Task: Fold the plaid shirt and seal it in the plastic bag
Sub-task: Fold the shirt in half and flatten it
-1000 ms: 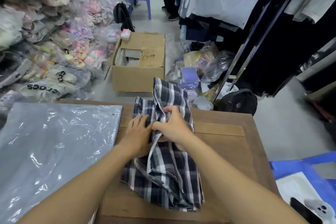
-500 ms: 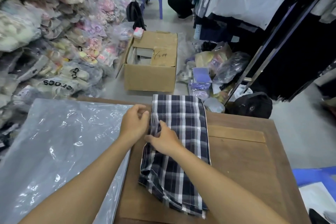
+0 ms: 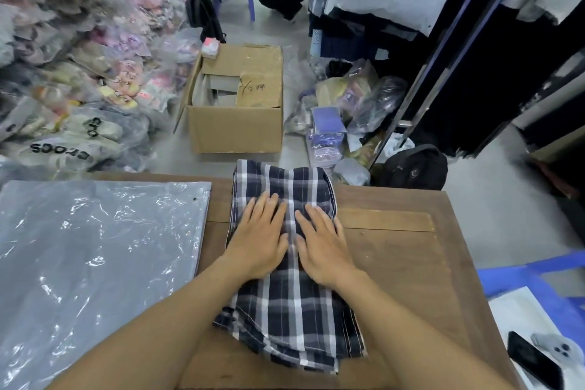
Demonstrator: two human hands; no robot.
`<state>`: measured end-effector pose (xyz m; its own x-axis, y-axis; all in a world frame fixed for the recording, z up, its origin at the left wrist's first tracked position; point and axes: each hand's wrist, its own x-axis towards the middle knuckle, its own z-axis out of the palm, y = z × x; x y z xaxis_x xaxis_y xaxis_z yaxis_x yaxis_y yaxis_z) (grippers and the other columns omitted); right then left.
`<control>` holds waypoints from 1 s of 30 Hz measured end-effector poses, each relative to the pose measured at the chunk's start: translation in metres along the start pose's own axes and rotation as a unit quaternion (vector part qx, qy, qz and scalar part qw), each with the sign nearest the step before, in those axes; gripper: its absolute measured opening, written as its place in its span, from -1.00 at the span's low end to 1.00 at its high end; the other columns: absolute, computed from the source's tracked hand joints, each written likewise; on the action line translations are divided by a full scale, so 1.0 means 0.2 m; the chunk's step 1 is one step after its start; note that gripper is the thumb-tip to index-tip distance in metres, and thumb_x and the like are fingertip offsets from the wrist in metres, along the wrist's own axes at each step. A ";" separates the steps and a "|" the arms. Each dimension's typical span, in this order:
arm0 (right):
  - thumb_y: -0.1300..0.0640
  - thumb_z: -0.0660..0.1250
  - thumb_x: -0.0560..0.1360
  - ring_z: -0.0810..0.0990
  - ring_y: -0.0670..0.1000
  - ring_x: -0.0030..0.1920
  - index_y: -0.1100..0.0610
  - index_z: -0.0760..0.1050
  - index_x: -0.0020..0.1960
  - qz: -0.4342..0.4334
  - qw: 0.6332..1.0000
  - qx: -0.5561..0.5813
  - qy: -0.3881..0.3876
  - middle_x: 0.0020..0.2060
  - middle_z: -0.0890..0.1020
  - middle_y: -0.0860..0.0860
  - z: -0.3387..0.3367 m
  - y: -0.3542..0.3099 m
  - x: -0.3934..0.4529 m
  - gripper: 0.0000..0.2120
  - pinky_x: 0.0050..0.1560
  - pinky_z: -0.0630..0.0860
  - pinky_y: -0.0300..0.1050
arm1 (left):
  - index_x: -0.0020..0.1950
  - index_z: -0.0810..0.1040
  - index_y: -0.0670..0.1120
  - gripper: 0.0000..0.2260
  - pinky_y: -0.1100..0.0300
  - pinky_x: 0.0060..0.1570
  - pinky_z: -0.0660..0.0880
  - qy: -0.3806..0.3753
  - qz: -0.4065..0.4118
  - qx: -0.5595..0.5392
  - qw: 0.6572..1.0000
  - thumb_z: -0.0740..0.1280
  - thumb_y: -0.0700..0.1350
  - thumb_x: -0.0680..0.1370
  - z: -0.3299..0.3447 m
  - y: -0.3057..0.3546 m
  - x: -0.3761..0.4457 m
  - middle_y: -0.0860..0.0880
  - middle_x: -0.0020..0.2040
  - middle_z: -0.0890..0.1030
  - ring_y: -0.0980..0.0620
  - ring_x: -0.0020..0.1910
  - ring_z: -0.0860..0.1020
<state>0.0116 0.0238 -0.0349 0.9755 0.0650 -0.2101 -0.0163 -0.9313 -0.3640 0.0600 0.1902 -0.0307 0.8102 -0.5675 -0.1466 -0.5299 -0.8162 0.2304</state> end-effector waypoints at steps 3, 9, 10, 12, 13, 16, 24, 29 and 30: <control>0.07 0.13 0.65 0.22 0.07 0.50 0.03 0.43 0.43 0.008 0.992 0.035 0.123 0.47 0.38 0.04 -0.11 0.05 0.12 -0.63 0.49 0.18 0.18 | 0.20 0.53 -0.20 -0.59 -0.14 0.33 0.38 0.102 0.107 -0.005 0.989 0.12 0.07 0.58 -0.04 0.11 -0.07 -0.16 0.18 0.54 -0.13 0.22 0.42; -0.15 -0.11 0.70 -0.29 0.07 0.60 -0.08 -0.10 0.64 -0.024 0.994 -0.093 -0.048 0.64 -0.18 0.03 -0.14 0.14 0.37 -0.46 0.58 -0.21 0.13 | 0.62 -0.22 0.06 -0.11 -0.26 0.53 -0.22 -0.063 0.216 0.025 0.974 -0.02 0.53 0.48 0.04 0.23 -0.19 -0.26 0.61 -0.24 -0.17 0.59 -0.32; -0.16 -0.13 0.69 -0.30 0.07 0.60 -0.08 -0.13 0.64 -0.028 0.993 -0.100 -0.062 0.64 -0.19 0.04 -0.13 0.14 0.38 -0.45 0.58 -0.23 0.13 | 0.61 -0.28 0.07 -0.08 -0.30 0.51 -0.22 -0.070 0.216 0.031 0.973 -0.01 0.55 0.47 0.07 0.22 -0.20 -0.28 0.60 -0.27 -0.20 0.57 -0.34; -0.16 -0.16 0.69 -0.30 0.08 0.60 -0.07 -0.16 0.64 -0.028 0.990 -0.113 -0.076 0.64 -0.18 0.06 -0.11 0.14 0.40 -0.44 0.58 -0.25 0.13 | 0.60 -0.30 0.05 -0.06 -0.35 0.49 -0.17 -0.070 0.215 0.041 0.973 0.00 0.55 0.45 0.11 0.21 -0.19 -0.30 0.59 -0.26 -0.24 0.57 -0.32; -0.16 -0.16 0.69 -0.30 0.09 0.60 -0.07 -0.15 0.64 -0.023 0.989 -0.118 -0.082 0.64 -0.18 0.06 -0.11 0.14 0.40 -0.44 0.57 -0.26 0.13 | 0.60 -0.30 0.04 -0.05 -0.36 0.48 -0.15 -0.069 0.214 0.048 0.973 0.00 0.56 0.45 0.12 0.21 -0.19 -0.30 0.60 -0.24 -0.26 0.57 -0.31; -0.11 -0.12 0.69 -0.26 0.12 0.61 -0.01 -0.07 0.65 -0.031 0.989 -0.144 -0.028 0.64 -0.11 0.11 -0.12 0.11 0.40 -0.45 0.58 -0.24 0.16 | 0.61 -0.30 0.02 -0.06 -0.36 0.48 -0.16 -0.074 0.213 0.062 0.972 -0.04 0.56 0.46 0.12 0.22 -0.20 -0.31 0.59 -0.23 -0.26 0.57 -0.32; -0.21 -0.19 0.67 -0.32 0.10 0.60 -0.12 -0.18 0.63 -0.111 0.983 -0.113 -0.089 0.63 -0.23 -0.03 -0.01 -0.12 0.50 -0.44 0.56 -0.25 0.25 | 0.52 -0.44 0.05 -0.10 -0.35 0.48 -0.25 -0.108 0.207 0.078 0.969 -0.14 0.57 0.45 0.13 0.22 -0.19 -0.29 0.62 -0.14 -0.28 0.56 -0.32; -0.22 -0.09 0.67 -0.22 0.10 0.62 -0.13 -0.05 0.63 -0.094 0.991 -0.062 -0.070 0.65 -0.11 0.00 -0.10 -0.11 0.48 -0.44 0.56 -0.21 0.25 | 0.58 -0.36 0.07 -0.10 -0.31 0.50 -0.28 -0.091 0.203 0.056 0.973 -0.12 0.56 0.46 0.13 0.22 -0.18 -0.24 0.62 -0.23 -0.21 0.56 -0.38; -0.19 -0.01 0.67 -0.10 0.12 0.62 -0.09 0.08 0.61 -0.069 0.997 -0.033 -0.019 0.64 0.03 0.04 -0.13 -0.10 0.44 -0.46 0.56 -0.11 0.25 | 0.59 -0.33 0.07 -0.12 -0.28 0.51 -0.30 -0.091 0.204 0.038 0.974 -0.10 0.55 0.48 0.12 0.22 -0.18 -0.22 0.62 -0.23 -0.19 0.56 -0.37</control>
<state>0.1032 0.0385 -0.0230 0.9581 0.2076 -0.1974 0.1340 -0.9338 -0.3317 0.0025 0.1723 -0.0387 0.4748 -0.8503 -0.2269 -0.8211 -0.5208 0.2335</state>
